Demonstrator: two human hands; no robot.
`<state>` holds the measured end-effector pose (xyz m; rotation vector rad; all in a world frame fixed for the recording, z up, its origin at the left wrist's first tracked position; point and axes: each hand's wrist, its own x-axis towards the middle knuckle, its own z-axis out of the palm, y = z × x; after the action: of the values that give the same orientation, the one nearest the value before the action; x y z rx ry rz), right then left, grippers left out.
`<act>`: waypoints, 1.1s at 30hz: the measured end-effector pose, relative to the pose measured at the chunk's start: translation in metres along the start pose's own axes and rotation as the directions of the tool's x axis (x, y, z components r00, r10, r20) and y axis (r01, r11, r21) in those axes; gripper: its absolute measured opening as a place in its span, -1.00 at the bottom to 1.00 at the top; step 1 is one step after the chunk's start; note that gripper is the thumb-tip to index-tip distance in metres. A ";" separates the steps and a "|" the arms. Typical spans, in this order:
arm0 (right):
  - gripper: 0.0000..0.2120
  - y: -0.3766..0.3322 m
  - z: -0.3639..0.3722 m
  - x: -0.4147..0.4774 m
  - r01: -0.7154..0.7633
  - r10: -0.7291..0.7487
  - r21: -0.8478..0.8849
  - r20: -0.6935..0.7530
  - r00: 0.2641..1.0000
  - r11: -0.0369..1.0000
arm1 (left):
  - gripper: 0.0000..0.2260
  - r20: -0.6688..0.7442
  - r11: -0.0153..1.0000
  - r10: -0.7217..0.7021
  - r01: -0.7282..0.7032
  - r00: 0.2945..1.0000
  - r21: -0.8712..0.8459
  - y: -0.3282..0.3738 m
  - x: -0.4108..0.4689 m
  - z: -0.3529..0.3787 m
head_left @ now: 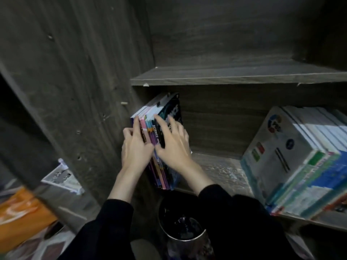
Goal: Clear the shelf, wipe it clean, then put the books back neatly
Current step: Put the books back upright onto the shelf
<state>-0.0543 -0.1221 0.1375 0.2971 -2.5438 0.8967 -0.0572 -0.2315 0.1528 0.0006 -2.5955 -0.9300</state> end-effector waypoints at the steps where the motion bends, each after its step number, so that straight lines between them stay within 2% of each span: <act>1: -0.24 -0.003 0.000 0.008 0.032 -0.032 -0.012 0.027 0.999 0.999 | -0.33 0.011 1.000 0.003 -0.003 1.000 0.013 -0.001 0.001 -0.002; 5: -0.20 -0.008 -0.002 0.026 0.094 -0.090 -0.026 0.116 0.989 0.995 | -0.33 0.022 0.997 0.069 -0.070 0.997 0.045 -0.007 -0.001 -0.007; 9: -0.36 -0.004 -0.003 0.026 0.044 -0.048 0.047 0.072 0.996 0.998 | -0.33 -0.002 0.984 0.171 -0.171 0.985 0.049 -0.012 -0.001 -0.004; 12: -0.47 -0.005 -0.006 0.023 -0.022 0.021 0.066 0.014 1.000 0.998 | -0.37 0.002 0.968 0.213 -0.211 0.977 -0.137 -0.014 0.003 0.001; 15: -0.49 -0.005 -0.008 0.021 -0.049 0.050 0.043 -0.023 0.998 0.998 | -0.34 0.035 0.917 0.228 -0.203 0.973 -0.343 -0.014 0.000 0.009; 18: -0.48 -0.006 -0.013 0.021 -0.080 0.081 0.029 -0.031 0.996 0.996 | -0.26 0.235 0.915 0.152 -0.047 0.960 -0.400 -0.026 -0.002 0.032; 20: -0.38 -0.007 -0.017 0.021 -0.129 0.129 -0.070 -0.015 0.992 0.989 | -0.15 0.387 0.927 0.129 0.028 0.913 -0.374 -0.033 -0.007 0.050; 21: -0.34 -0.009 -0.018 0.019 -0.161 0.162 -0.124 -0.004 0.987 0.979 | -0.09 0.419 0.929 0.138 0.030 0.898 -0.369 -0.034 -0.010 0.058; 23: -0.35 -0.011 -0.021 0.016 -0.217 0.218 -0.153 -0.009 0.976 0.964 | -0.09 0.386 0.925 0.168 -0.009 0.907 -0.380 -0.033 -0.017 0.071; 25: -0.40 -0.006 -0.027 0.011 -0.243 0.238 -0.110 -0.056 0.970 0.964 | -0.14 0.334 0.916 0.214 -0.070 0.918 -0.395 -0.029 -0.023 0.078; 29: -0.38 0.011 -0.046 -0.005 -0.293 0.290 -0.006 -0.130 0.948 0.956 | -0.14 0.362 0.910 0.276 -0.121 0.890 -0.396 -0.020 -0.029 0.094; 33: -0.37 0.032 -0.070 -0.024 -0.341 0.335 0.009 -0.203 0.920 0.940 | -0.13 0.370 0.900 0.329 -0.169 0.869 -0.402 0.000 -0.043 0.119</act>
<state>-0.0209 -0.0516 0.1580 -0.2422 -2.4510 0.9595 -0.0598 -0.1533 0.0534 -0.7078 -2.6625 -1.4166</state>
